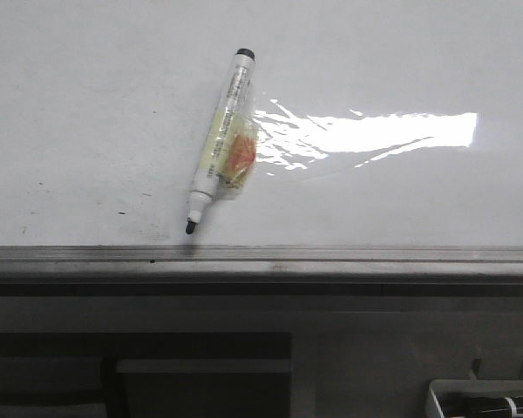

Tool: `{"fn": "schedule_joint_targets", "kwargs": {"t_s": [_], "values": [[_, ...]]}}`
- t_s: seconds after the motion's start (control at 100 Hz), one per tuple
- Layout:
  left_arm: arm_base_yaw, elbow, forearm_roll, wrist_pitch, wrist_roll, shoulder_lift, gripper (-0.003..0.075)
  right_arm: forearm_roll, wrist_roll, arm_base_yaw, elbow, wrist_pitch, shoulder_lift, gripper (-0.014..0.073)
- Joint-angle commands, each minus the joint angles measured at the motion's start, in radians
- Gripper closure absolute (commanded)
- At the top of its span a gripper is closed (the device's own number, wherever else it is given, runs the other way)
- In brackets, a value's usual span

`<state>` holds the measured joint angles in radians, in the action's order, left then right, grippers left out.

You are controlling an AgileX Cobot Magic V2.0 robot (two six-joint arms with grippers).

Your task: Write number 5 on whiteboard

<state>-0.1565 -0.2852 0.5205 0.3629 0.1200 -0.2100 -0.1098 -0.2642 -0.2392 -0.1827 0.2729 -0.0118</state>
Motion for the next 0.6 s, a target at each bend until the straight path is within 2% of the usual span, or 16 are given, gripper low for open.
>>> {"fn": "schedule_joint_targets", "kwargs": {"t_s": [0.0,0.06,0.12,0.24,0.31,0.43,0.51,0.59], "values": [[-0.008,-0.095,-0.025,0.042,0.111,-0.113,0.0389,0.076,0.014,0.007,-0.088,0.01,0.011,0.0629],[-0.008,-0.133,-0.012,0.1,0.188,-0.185,0.0263,0.095,0.014,0.007,-0.126,0.067,0.032,0.0575],[-0.008,-0.17,0.031,0.149,0.246,-0.268,0.0216,0.104,0.028,0.007,-0.163,0.129,0.063,0.0497],[-0.008,-0.227,0.202,0.229,0.395,-0.417,0.0269,0.104,0.063,0.007,-0.217,0.192,0.134,0.0308],[-0.008,-0.245,0.306,0.248,0.479,-0.482,0.0321,0.102,0.063,0.007,-0.24,0.208,0.168,0.0254],[-0.039,-0.273,0.447,0.248,0.588,-0.571,0.0349,0.102,0.063,0.007,-0.253,0.206,0.201,0.0259],[-0.086,-0.291,0.449,0.238,0.6,-0.607,0.0349,0.102,0.063,0.007,-0.253,0.206,0.206,0.0259],[-0.183,-0.302,0.43,0.195,0.6,-0.631,0.0349,0.102,0.063,0.007,-0.253,0.206,0.206,0.0259]]}}
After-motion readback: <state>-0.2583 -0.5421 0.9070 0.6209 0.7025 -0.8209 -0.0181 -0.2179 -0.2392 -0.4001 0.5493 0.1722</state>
